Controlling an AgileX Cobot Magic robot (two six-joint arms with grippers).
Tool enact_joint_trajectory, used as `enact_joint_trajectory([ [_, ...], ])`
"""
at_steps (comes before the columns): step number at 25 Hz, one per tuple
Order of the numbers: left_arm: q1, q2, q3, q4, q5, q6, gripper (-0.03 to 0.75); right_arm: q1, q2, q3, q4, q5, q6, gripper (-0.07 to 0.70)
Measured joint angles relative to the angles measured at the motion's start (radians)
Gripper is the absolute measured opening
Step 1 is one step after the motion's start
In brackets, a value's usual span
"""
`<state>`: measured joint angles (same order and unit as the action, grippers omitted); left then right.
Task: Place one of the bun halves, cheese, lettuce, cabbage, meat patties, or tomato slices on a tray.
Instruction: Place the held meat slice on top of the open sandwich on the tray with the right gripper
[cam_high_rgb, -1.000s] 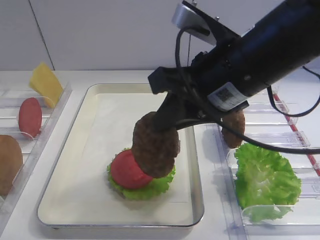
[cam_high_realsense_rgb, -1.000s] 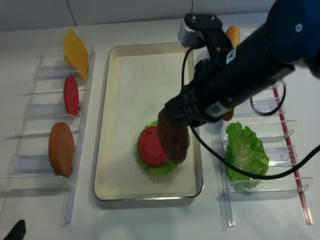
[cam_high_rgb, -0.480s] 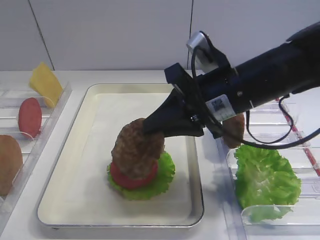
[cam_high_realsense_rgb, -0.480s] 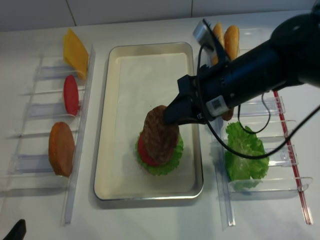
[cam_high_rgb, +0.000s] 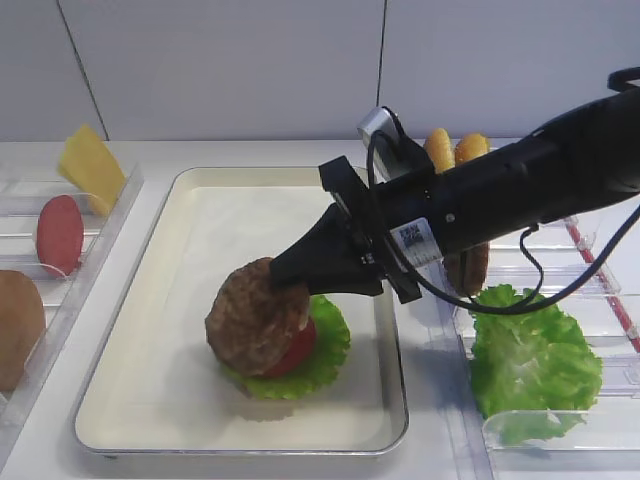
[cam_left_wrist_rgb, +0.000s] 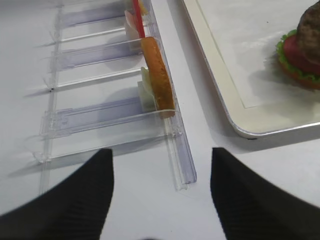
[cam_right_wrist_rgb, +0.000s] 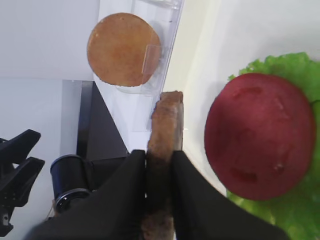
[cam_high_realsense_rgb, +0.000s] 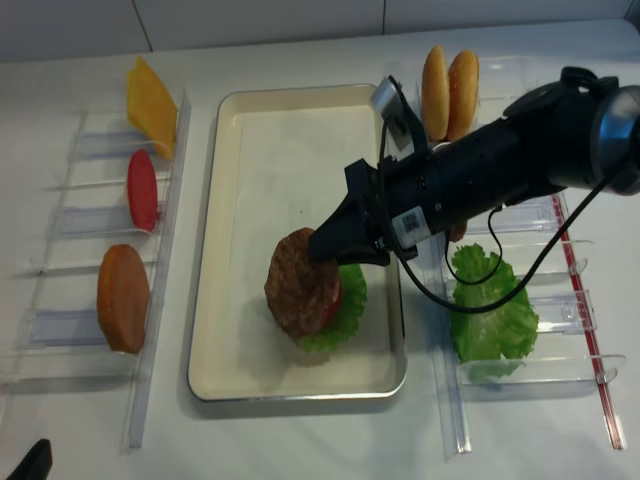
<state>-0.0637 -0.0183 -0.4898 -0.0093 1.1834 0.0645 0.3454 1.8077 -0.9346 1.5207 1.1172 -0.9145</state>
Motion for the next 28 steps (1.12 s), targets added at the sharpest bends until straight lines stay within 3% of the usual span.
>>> enact_joint_trajectory([
  [8, 0.000, 0.000, 0.000, 0.000, 0.000, 0.000, 0.414, -0.032, 0.001, 0.000, -0.012, -0.025, -0.006, 0.153],
  [25, 0.000, 0.000, 0.000, 0.000, 0.000, 0.000, 0.414, -0.033, 0.068, 0.000, -0.006, -0.019, -0.013, 0.153],
  [28, 0.000, 0.000, 0.000, 0.000, 0.000, 0.000, 0.414, -0.033, 0.068, 0.000, -0.006, -0.019, -0.024, 0.223],
])
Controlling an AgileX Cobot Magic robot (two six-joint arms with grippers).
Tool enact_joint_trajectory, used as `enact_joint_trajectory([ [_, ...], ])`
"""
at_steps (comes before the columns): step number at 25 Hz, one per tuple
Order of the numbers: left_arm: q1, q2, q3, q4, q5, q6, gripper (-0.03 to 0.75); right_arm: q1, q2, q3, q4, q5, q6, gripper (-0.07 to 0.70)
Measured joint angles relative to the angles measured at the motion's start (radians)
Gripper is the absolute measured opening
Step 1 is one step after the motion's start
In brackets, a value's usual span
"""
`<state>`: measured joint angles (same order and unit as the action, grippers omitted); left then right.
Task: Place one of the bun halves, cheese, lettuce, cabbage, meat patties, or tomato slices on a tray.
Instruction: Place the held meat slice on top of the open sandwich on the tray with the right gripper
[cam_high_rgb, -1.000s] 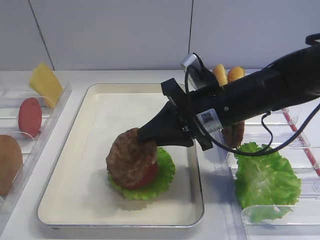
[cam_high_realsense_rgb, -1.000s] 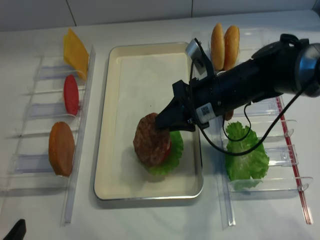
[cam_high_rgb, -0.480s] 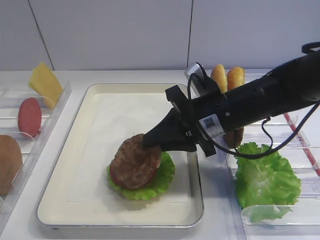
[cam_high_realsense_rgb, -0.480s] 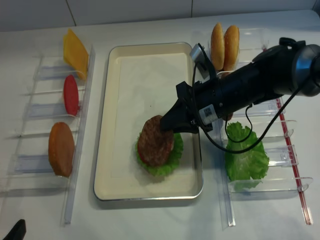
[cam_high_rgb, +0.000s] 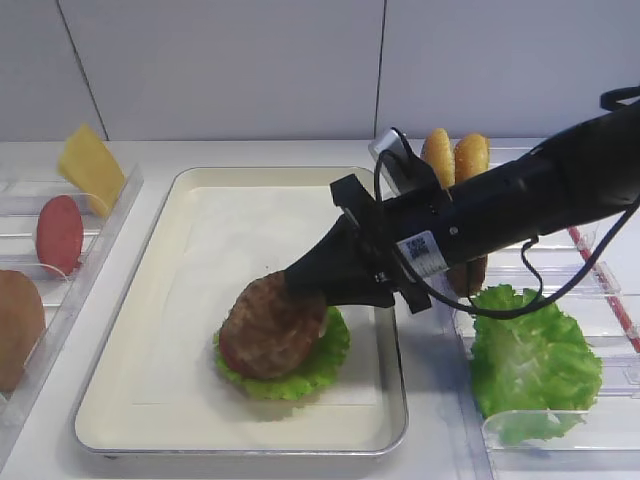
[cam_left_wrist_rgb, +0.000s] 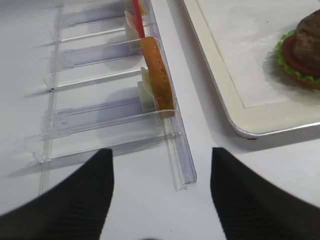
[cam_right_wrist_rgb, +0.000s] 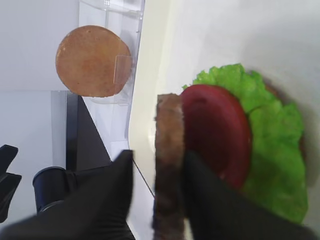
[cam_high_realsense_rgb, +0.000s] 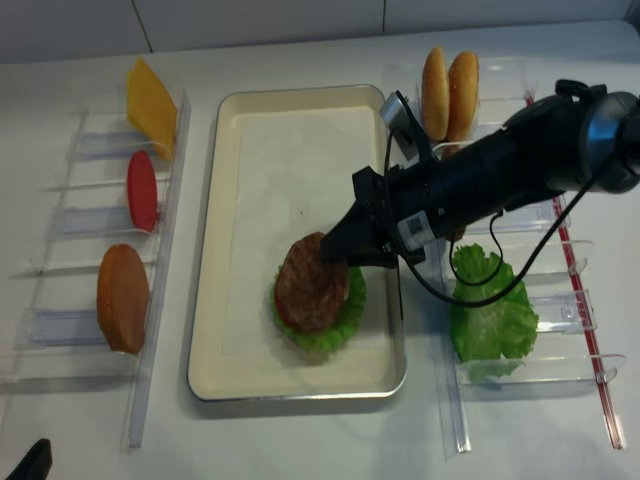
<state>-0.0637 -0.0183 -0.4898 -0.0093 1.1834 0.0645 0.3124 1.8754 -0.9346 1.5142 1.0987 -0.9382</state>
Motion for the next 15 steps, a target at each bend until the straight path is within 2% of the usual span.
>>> enact_joint_trajectory([
  [3, 0.000, 0.000, 0.000, 0.000, 0.000, 0.000, 0.414, 0.000, 0.000, -0.002, 0.000, 0.000, -0.002, 0.449],
  [6, 0.000, 0.000, 0.000, 0.000, 0.000, 0.000, 0.414, 0.000, 0.000, -0.002, 0.000, 0.000, -0.002, 0.606],
  [9, 0.000, 0.000, 0.000, 0.000, 0.000, 0.000, 0.414, 0.000, 0.000, -0.002, 0.000, 0.000, -0.002, 0.650],
  [15, 0.000, 0.000, 0.000, 0.000, 0.000, 0.000, 0.414, 0.000, 0.000, -0.004, 0.000, 0.000, -0.002, 0.660],
])
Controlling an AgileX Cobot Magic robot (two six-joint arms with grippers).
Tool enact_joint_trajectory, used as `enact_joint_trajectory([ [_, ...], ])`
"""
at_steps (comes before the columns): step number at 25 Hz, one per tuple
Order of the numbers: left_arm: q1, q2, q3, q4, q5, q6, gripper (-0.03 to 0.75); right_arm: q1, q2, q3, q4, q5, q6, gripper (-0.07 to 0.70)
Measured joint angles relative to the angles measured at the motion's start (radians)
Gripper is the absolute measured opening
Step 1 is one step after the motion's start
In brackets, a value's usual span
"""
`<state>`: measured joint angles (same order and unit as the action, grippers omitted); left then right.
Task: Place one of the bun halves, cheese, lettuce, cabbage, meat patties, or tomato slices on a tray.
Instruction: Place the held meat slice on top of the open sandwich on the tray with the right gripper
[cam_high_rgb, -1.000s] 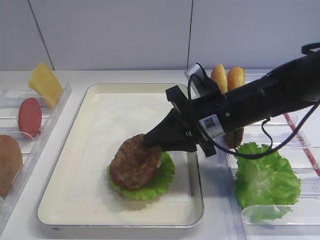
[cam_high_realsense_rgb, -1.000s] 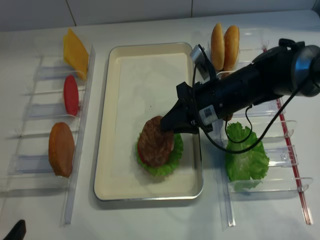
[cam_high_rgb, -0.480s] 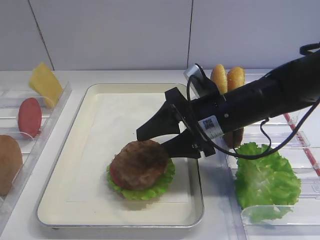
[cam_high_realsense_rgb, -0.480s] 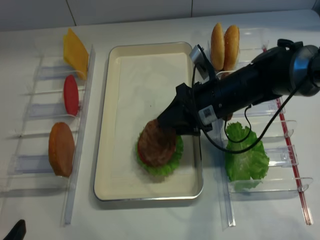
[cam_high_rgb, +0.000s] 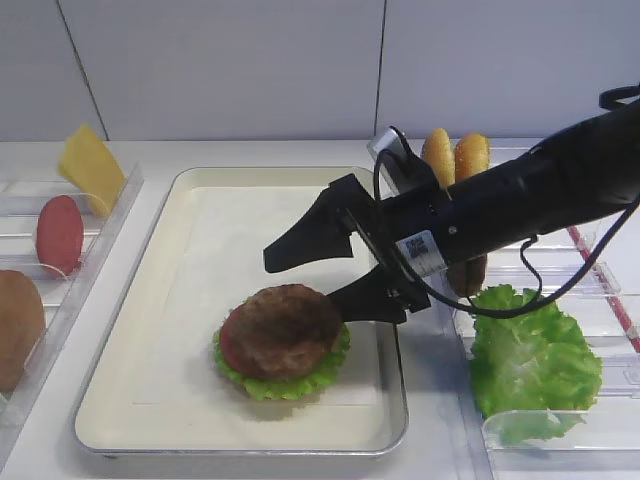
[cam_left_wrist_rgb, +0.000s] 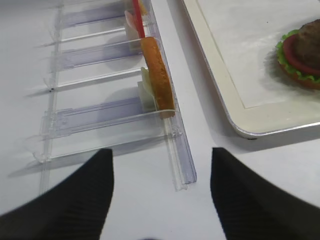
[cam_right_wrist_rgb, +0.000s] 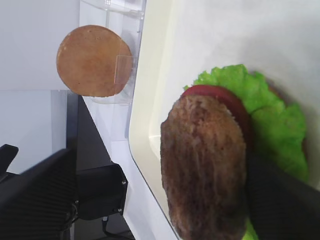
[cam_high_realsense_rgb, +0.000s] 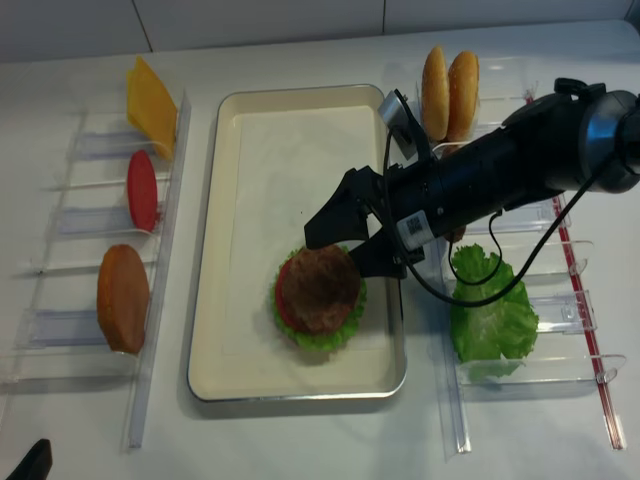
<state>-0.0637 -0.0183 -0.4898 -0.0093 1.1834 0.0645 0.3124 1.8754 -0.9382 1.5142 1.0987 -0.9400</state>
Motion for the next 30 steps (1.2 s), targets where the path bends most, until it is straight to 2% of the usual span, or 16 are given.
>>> enact_joint_trajectory([
  [4, 0.000, 0.000, 0.000, 0.000, 0.000, 0.000, 0.414, 0.000, 0.000, -0.017, -0.024, -0.004, 0.014, 0.660],
  [24, 0.000, 0.000, 0.000, 0.000, 0.000, 0.000, 0.414, 0.000, 0.000, -0.156, -0.325, -0.018, 0.210, 0.633],
  [27, 0.000, 0.000, 0.000, 0.000, 0.000, 0.000, 0.414, 0.000, 0.000, -0.198, -0.364, 0.005, 0.246, 0.633],
  [30, 0.000, 0.000, 0.000, 0.000, 0.000, 0.000, 0.414, 0.000, 0.000, -0.261, -0.397, 0.052, 0.291, 0.632],
])
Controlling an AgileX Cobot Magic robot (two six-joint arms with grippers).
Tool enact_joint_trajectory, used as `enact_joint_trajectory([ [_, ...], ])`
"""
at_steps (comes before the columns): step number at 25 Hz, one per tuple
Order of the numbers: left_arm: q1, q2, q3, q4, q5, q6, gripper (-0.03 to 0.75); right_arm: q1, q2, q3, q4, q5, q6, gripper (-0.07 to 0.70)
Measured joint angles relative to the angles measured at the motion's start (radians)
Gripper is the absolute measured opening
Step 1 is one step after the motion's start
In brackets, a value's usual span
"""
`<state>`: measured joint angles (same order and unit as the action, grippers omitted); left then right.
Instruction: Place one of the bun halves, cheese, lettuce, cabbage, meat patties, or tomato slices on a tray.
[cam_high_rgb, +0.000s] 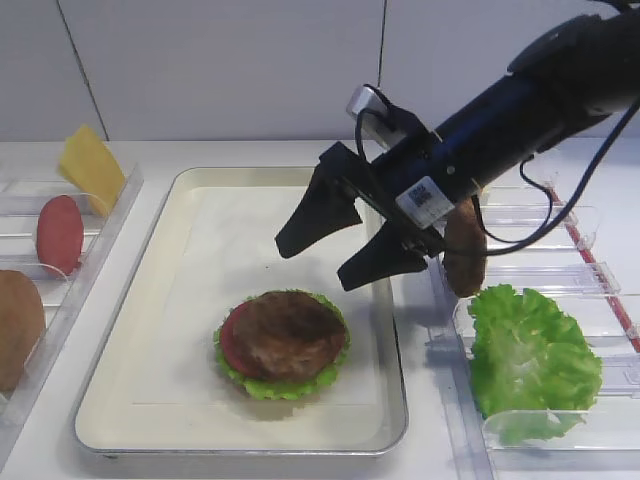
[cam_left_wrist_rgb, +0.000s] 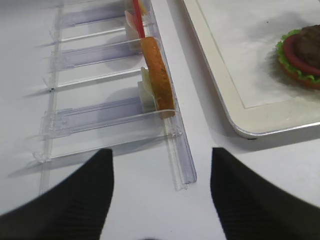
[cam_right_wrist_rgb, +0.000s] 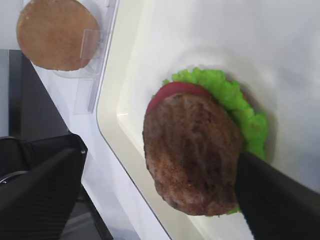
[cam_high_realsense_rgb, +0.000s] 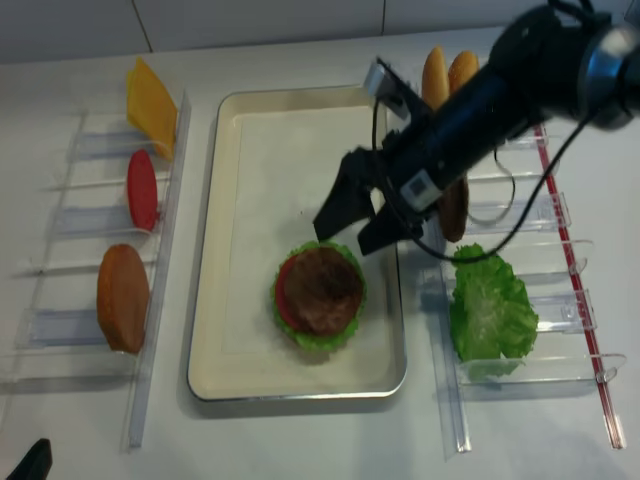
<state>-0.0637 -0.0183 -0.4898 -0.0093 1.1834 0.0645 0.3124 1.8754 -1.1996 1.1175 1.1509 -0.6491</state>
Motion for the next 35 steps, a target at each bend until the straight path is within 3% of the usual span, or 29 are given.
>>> enact_joint_trajectory([
  [10, 0.000, 0.000, 0.000, 0.000, 0.000, 0.000, 0.414, 0.000, 0.000, -0.292, -0.328, 0.053, 0.283, 0.632],
  [17, 0.000, 0.000, 0.000, 0.000, 0.000, 0.000, 0.414, 0.000, -0.018, -0.441, -0.540, 0.066, 0.416, 0.631],
  [23, 0.000, 0.000, 0.000, 0.000, 0.000, 0.000, 0.414, 0.000, -0.092, -0.448, -0.849, 0.080, 0.524, 0.555],
  [30, 0.000, 0.000, 0.000, 0.000, 0.000, 0.000, 0.414, 0.000, -0.243, -0.396, -0.958, 0.087, 0.538, 0.507],
  [35, 0.000, 0.000, 0.000, 0.000, 0.000, 0.000, 0.414, 0.000, -0.360, -0.239, -1.014, 0.089, 0.538, 0.507],
])
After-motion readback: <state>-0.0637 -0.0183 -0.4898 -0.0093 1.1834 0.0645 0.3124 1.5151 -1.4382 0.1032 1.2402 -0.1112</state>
